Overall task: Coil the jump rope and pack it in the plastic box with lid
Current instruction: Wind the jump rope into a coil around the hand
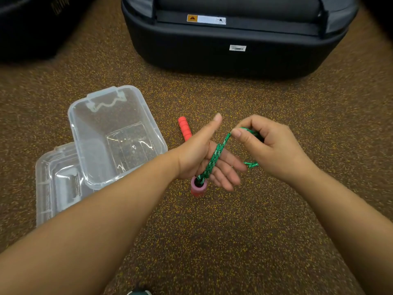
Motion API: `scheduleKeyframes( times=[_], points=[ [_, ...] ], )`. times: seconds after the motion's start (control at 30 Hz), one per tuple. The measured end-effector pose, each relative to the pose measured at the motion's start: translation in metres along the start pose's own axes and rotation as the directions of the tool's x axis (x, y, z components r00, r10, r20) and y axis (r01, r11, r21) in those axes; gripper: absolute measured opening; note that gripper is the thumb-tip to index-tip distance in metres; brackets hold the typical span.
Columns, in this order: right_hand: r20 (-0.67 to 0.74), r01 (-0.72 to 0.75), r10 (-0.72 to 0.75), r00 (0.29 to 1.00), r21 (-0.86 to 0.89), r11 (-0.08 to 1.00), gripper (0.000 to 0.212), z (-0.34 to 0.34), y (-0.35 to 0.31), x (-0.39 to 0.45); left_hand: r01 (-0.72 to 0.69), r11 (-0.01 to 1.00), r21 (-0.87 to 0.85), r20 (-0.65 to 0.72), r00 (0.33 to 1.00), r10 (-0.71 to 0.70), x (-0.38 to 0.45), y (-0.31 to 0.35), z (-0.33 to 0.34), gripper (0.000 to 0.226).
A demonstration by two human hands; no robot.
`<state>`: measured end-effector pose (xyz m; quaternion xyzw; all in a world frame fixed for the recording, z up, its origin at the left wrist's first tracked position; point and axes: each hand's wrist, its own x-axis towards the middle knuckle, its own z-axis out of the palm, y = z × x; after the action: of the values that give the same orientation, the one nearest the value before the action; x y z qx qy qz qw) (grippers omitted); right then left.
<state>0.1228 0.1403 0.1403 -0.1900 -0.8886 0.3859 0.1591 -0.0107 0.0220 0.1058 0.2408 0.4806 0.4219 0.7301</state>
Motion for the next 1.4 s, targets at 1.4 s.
scheduleKeyframes(
  times=[1.4],
  points=[
    [0.0,-0.026,0.026,1.0,0.082,0.996,0.028,-0.033,-0.011,0.0,-0.119,0.968,0.221,-0.03,0.991,0.129,-0.007,0.026,0.021,0.124]
  ],
)
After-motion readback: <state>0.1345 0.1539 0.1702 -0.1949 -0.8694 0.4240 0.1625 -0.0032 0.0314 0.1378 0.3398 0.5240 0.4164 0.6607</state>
